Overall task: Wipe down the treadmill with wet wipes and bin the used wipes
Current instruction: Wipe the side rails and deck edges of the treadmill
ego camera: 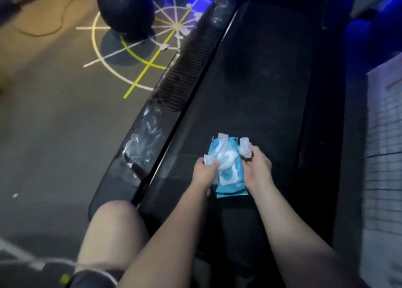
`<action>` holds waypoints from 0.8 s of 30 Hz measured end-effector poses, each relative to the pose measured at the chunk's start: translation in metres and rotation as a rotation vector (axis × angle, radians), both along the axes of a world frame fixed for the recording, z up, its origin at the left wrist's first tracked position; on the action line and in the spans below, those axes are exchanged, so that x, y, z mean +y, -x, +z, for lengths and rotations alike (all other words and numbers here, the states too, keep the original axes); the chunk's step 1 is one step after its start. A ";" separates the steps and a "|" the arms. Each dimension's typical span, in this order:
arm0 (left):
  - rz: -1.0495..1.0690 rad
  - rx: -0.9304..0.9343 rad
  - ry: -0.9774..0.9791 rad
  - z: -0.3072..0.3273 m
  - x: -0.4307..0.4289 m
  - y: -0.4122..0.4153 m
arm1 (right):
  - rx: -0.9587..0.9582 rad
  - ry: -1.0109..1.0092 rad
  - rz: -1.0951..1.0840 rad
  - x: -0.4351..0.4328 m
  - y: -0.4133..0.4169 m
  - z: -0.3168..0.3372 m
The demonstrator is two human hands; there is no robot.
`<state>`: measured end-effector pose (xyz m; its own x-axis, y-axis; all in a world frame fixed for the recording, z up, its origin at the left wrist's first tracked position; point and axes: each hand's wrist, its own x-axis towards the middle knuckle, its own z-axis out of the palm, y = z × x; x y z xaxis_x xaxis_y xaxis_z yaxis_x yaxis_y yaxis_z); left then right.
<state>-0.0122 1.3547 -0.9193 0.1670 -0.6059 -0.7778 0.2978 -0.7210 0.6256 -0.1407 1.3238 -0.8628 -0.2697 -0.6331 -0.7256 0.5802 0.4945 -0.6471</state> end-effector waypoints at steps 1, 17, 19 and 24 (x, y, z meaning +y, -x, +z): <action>0.039 -0.004 0.010 0.018 -0.001 -0.012 | -0.001 -0.006 0.001 -0.002 -0.011 0.017; 0.226 -0.015 0.025 0.253 0.083 -0.228 | 0.019 -0.135 0.453 0.025 -0.248 0.242; 0.255 0.002 0.007 0.282 0.089 -0.266 | -0.040 -0.080 0.409 0.028 -0.275 0.256; 0.203 -0.035 0.039 0.346 0.085 -0.345 | 0.042 -0.080 0.288 0.037 -0.356 0.324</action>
<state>0.3326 1.4398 -0.5731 0.3155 -0.5864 -0.7461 0.4122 -0.6235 0.6644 0.2150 1.3611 -0.5384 -0.1188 -0.6291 -0.7682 0.3822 0.6851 -0.6201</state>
